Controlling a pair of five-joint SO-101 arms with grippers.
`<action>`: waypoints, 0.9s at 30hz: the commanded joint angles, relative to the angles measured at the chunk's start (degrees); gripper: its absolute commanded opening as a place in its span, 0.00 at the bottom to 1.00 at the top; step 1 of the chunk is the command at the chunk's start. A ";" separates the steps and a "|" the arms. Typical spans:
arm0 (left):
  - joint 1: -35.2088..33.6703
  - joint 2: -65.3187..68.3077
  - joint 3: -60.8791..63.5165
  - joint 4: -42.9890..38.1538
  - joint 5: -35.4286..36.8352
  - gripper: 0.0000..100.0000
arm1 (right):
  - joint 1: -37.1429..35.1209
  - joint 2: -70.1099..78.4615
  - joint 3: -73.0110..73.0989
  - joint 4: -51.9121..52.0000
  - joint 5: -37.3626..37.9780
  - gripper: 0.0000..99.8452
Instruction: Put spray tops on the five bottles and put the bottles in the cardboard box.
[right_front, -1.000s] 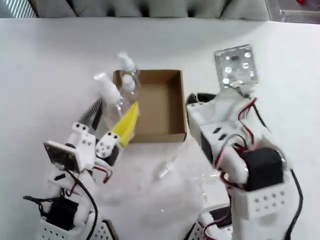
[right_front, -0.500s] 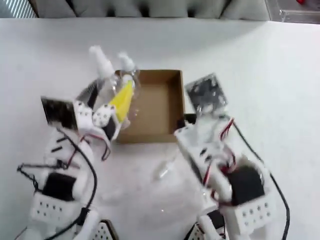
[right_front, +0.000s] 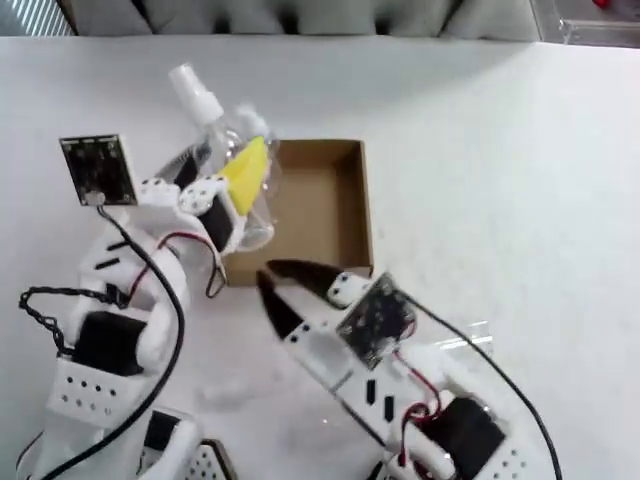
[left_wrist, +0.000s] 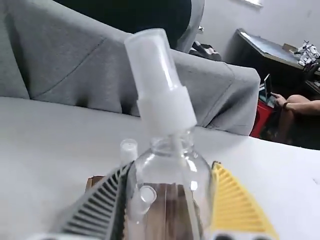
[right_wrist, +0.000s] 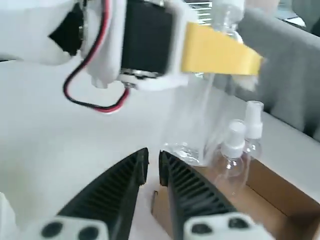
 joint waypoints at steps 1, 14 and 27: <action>1.89 -0.31 -5.45 5.10 0.26 0.02 | -3.30 -1.01 1.14 -4.97 0.44 0.02; 7.69 -17.80 -6.33 17.76 0.00 0.02 | -3.38 -1.01 5.19 -8.84 0.44 0.02; 7.78 -21.67 -14.77 30.59 -2.90 0.02 | 3.12 -1.45 7.65 -8.75 0.70 0.02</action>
